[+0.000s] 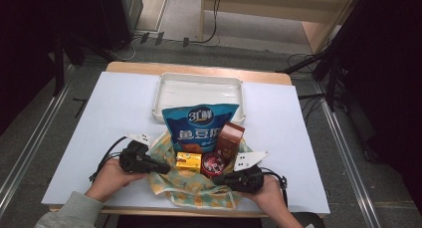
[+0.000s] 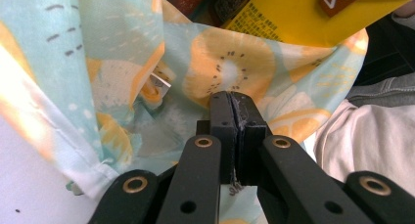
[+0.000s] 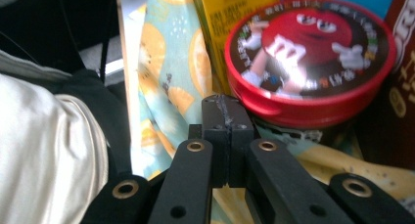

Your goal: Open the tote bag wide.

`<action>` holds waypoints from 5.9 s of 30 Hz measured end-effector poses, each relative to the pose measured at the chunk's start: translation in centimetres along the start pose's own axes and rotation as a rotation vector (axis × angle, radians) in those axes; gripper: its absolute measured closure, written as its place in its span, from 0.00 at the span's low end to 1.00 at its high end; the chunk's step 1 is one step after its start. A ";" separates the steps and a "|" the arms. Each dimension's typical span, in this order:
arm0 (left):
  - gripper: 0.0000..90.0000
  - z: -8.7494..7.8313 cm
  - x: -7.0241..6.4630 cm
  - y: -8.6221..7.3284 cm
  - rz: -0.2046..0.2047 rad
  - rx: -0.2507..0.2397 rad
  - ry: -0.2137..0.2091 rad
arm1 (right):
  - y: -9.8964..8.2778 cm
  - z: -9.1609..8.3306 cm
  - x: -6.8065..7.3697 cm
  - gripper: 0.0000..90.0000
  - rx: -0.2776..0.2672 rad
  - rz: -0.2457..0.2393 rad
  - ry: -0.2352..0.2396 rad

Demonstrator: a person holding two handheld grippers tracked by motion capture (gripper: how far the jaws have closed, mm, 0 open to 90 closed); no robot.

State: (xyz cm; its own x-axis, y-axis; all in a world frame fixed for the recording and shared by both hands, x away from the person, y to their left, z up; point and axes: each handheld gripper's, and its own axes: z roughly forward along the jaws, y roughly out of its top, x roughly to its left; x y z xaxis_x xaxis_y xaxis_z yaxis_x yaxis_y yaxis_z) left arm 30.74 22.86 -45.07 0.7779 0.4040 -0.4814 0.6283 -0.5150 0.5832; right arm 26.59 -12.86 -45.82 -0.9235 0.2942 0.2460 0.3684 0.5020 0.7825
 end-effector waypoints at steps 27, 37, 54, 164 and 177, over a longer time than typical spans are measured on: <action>1.00 1.2 1.7 0.0 -0.040 0.055 0.045 | -1.9 0.1 -2.9 1.00 0.108 0.041 -0.042; 1.00 1.1 2.1 0.0 -0.052 0.050 0.059 | -2.3 -0.3 -4.0 1.00 0.093 0.073 -0.060; 1.00 0.1 2.3 0.2 -0.041 0.026 0.089 | -2.7 -1.3 -5.0 1.00 0.083 0.114 -0.098; 1.00 -0.2 3.5 0.9 -0.054 -0.019 0.144 | -2.5 -2.5 -5.1 1.00 0.066 0.134 -0.137; 1.00 -1.4 2.2 1.5 -0.021 -0.055 0.119 | -0.8 -4.3 -3.8 1.00 -0.004 0.129 -0.118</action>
State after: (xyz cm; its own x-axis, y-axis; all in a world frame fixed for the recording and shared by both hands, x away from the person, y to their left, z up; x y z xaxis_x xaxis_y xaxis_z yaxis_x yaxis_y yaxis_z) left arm 33.43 24.04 -44.27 0.7582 0.5029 -0.4150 0.6420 -0.4642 0.6102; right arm 29.34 -17.90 -44.91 -0.8496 0.4497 0.2756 0.4822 0.4508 0.7512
